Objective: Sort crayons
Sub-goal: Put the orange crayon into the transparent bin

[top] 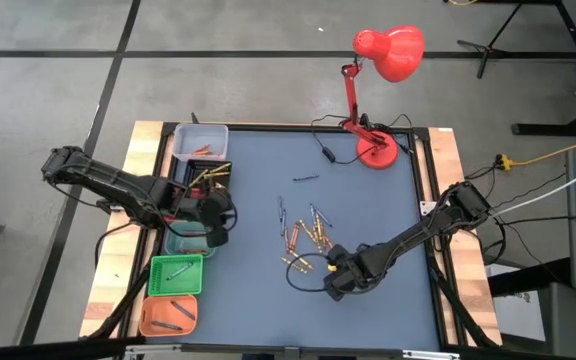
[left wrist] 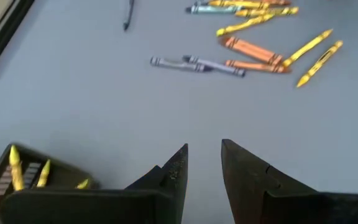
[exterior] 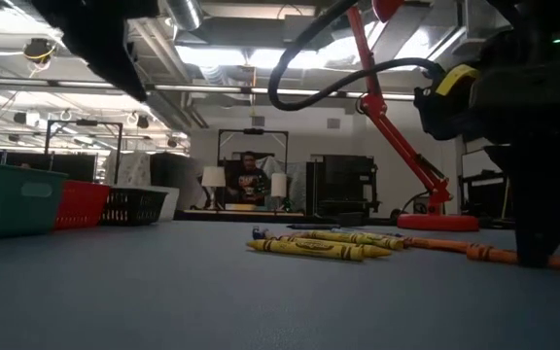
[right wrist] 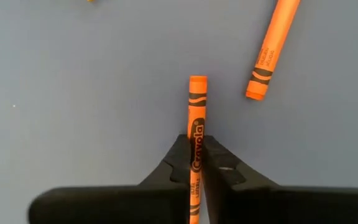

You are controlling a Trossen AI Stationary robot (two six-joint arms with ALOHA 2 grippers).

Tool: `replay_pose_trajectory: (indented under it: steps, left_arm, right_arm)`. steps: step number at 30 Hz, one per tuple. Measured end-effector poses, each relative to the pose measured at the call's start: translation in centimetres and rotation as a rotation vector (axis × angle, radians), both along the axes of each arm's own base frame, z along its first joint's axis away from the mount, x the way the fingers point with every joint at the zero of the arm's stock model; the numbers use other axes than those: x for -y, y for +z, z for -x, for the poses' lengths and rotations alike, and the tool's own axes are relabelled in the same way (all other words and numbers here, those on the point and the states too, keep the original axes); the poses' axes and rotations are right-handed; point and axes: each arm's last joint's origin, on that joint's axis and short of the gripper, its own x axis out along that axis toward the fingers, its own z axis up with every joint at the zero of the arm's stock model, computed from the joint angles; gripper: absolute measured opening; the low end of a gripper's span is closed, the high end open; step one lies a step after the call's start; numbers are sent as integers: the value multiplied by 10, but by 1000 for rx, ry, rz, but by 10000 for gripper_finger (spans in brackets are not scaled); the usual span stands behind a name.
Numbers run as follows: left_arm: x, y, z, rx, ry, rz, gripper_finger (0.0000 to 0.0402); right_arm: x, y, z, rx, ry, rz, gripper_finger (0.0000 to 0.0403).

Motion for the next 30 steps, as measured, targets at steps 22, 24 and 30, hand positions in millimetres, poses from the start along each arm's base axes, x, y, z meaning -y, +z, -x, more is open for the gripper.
replay_pose_trajectory:
  steps: [22, 24, 30]
  left_arm:
    - [34, 7, -8, 148, -160, 35, 80]
    - [40, 5, -13, 168, -184, 33, 80]
    - [58, -12, -31, 151, -251, 10, 80]
  right_arm:
    - [-1, 35, -36, 500, 339, 138, 22]
    - [4, 38, -43, 549, 367, 181, 24]
    - [19, 51, -64, 716, 434, 277, 24]
